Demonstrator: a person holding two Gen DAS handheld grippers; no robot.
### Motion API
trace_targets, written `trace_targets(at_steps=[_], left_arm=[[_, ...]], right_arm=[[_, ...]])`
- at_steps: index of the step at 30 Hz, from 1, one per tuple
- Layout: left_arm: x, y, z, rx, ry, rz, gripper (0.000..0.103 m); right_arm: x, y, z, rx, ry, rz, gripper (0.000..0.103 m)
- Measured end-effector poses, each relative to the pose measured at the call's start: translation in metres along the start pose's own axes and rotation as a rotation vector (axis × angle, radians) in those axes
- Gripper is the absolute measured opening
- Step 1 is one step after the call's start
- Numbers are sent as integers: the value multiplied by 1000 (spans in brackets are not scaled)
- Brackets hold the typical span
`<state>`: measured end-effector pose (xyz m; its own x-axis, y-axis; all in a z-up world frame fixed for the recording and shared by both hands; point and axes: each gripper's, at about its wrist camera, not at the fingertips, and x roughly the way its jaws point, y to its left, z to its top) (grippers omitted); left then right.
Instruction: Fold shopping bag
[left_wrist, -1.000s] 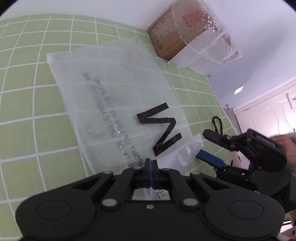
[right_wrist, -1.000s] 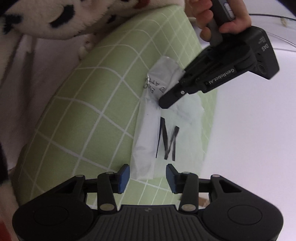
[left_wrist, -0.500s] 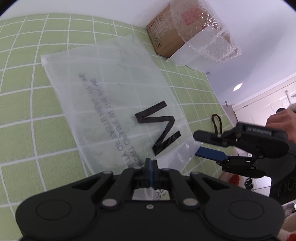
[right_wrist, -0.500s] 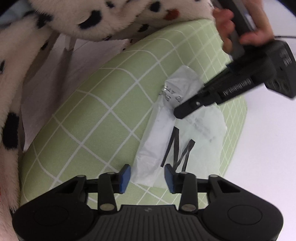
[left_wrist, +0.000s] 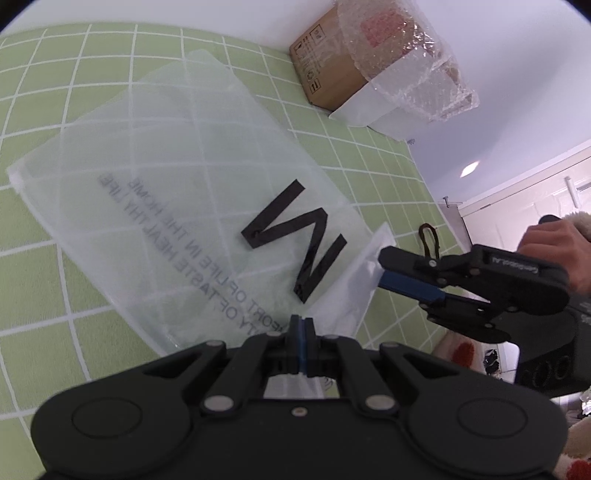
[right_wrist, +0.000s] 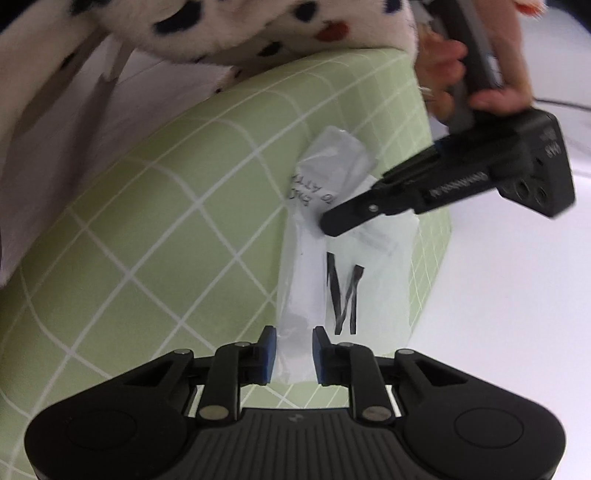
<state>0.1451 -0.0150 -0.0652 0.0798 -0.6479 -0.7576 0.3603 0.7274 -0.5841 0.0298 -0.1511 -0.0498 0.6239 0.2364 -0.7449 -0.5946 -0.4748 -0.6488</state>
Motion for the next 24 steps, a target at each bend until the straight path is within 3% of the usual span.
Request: trace_targets(at_steps=[8,12,15,17,24], left_arm=[[0,0,-2,-5,-3,-6,2],[0,1,-1,-8,3,-13,2],[0,2,-2,-10,2,-15,2],[0,2,-2,-11,1,-16,2],[0,2,-2,-11,5,-22,2]], right_arm=[[3,4,-7,-39,-7,-55,28],[10,9,-8,-102,-9,-88,33],[12,5,-11,-109,-29,-115,43],[13,2,-13,-115,-44,-129,55],[14,-22,-30,-65,-103,-37,49]])
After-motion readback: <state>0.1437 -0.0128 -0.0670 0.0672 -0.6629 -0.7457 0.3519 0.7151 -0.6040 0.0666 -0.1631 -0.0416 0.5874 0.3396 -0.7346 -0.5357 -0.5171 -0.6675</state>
